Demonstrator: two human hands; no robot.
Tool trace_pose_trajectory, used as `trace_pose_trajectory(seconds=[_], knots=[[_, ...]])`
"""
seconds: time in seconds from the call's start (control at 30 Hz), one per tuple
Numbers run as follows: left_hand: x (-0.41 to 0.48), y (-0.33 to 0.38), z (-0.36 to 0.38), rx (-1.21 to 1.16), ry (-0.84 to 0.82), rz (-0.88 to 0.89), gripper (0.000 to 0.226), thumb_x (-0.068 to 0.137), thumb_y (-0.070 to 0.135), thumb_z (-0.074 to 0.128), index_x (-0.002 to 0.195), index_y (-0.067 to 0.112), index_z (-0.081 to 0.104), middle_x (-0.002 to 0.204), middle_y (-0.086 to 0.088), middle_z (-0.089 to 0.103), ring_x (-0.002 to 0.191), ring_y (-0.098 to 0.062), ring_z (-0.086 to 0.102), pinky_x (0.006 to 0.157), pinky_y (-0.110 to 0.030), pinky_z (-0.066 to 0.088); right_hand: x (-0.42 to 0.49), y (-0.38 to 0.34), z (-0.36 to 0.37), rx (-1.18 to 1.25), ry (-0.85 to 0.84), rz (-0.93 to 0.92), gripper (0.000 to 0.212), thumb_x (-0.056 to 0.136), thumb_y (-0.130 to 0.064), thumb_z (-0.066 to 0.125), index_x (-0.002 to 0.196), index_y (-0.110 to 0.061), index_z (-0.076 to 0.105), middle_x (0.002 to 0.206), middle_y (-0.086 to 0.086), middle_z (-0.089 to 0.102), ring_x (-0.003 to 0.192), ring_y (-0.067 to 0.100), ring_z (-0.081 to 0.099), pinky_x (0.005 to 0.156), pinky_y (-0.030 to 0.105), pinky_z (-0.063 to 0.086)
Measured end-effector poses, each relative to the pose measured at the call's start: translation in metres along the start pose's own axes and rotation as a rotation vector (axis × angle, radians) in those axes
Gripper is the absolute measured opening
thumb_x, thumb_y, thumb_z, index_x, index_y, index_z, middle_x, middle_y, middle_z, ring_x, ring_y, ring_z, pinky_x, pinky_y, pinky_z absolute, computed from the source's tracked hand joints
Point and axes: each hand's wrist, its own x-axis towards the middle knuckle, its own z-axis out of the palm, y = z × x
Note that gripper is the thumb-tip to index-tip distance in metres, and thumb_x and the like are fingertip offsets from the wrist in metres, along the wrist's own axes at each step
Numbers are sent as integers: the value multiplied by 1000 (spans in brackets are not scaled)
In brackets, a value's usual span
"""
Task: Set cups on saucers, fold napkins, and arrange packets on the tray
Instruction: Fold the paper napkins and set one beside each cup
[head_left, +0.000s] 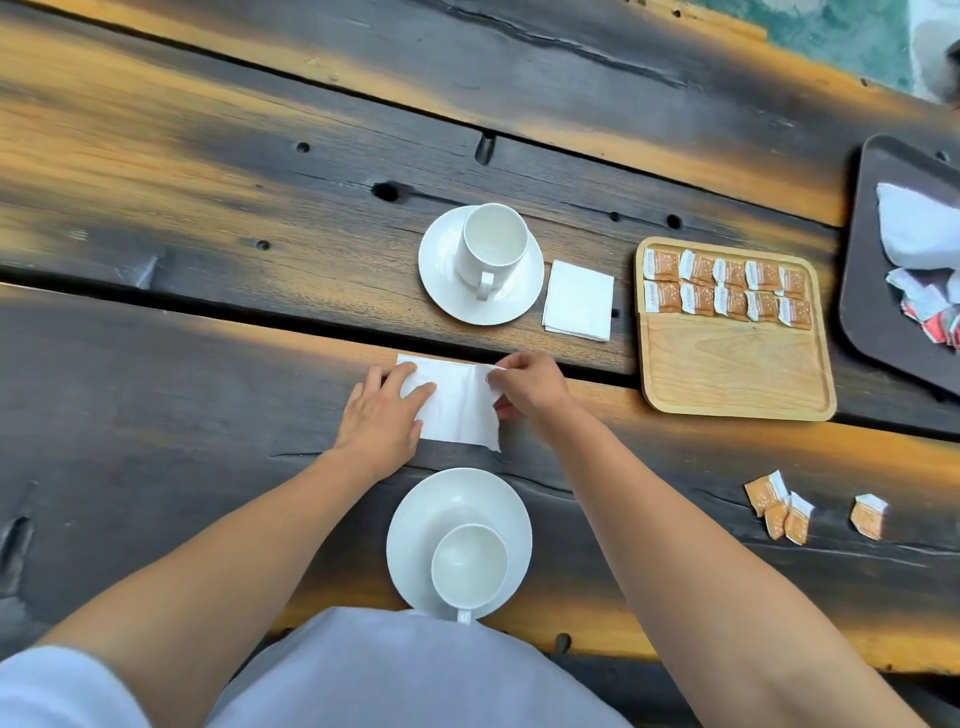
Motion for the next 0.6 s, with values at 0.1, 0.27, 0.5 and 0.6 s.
trace_pose_trajectory(seconds=[0.1,0.27,0.5,0.6], knots=[[0,-2,0,-2,9,7,51,94,32,55,144,31,43,155,-2,30,136,-27,26,106,-41,34,-4,-12,8,144,-72,50,11,87,-4,64,95,-7,57,77,13,62,50,21,64,54,33,58],[0,-2,-2,-19,15,30,52,92,28,57,142,30,45,154,-4,31,135,-29,27,103,-42,35,-5,-26,22,232,-131,70,19,89,-1,64,103,-6,52,90,16,61,57,25,65,66,41,61],[-7,-17,-1,-511,235,-1,43,87,-2,59,128,9,62,135,-10,54,126,-29,45,106,-36,38,-3,-35,38,157,-163,45,20,88,-6,65,101,-9,50,73,13,64,55,25,64,59,37,57],[-12,-27,-3,-731,371,-270,32,88,-6,52,109,12,68,112,-3,60,93,-18,58,93,-37,49,2,-34,45,46,-147,25,22,85,-17,71,101,-11,56,77,12,68,55,22,66,63,39,61]])
